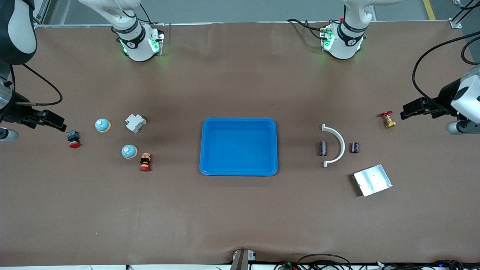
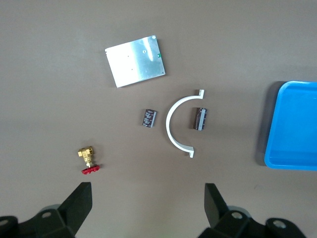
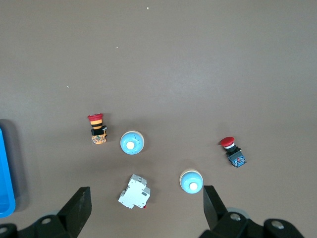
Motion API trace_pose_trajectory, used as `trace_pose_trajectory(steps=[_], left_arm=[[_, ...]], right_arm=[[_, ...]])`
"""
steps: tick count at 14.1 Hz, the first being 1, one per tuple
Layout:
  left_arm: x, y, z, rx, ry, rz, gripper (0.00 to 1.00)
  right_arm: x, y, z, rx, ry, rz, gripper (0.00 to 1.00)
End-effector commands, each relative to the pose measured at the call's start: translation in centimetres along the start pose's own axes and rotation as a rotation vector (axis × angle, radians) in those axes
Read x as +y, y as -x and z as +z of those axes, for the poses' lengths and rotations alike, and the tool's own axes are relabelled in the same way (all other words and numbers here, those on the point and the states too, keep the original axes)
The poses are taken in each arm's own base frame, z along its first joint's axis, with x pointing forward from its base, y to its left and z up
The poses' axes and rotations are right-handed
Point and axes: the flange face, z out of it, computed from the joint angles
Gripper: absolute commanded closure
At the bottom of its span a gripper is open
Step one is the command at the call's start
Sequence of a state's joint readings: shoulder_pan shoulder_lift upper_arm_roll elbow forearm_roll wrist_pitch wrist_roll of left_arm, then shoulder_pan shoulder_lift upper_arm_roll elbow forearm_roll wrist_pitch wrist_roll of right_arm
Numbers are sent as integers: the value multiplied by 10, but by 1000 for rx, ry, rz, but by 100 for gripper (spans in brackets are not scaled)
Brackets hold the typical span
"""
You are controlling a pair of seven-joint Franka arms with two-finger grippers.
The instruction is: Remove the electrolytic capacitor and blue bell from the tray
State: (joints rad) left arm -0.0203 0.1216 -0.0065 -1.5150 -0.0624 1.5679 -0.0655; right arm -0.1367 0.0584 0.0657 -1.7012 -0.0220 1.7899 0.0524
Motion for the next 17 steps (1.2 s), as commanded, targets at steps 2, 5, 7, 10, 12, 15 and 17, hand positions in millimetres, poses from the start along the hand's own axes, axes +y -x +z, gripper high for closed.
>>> trace_pose_trajectory(steps=[2,5,7,10,12,15,17], left_arm=[[-1,1,-7,1,-22,7,0],[-3,1,-7,0,-20,3,0],[-10,1,-7,-1,-19,-8,0],[-9,1,-9,3,-21,-19,0],[-10,1,-9,3,-22,-17,0],[-8,0,-8,2,-25,-17,0],[-12,-3,-4,-6,-15,-13,0]], right_arm=[[1,8,-19,12,-4,7,0],[1,10,-47,3,-5,16,0],[1,12,-52,-1,-4,15,0],[1,13,-62,-1,-6,14,0],[-1,14,-64,-4,-13,13,0],[0,15,-66,-9,-36,12,0],[-2,17,-71,0,-36,14,0]])
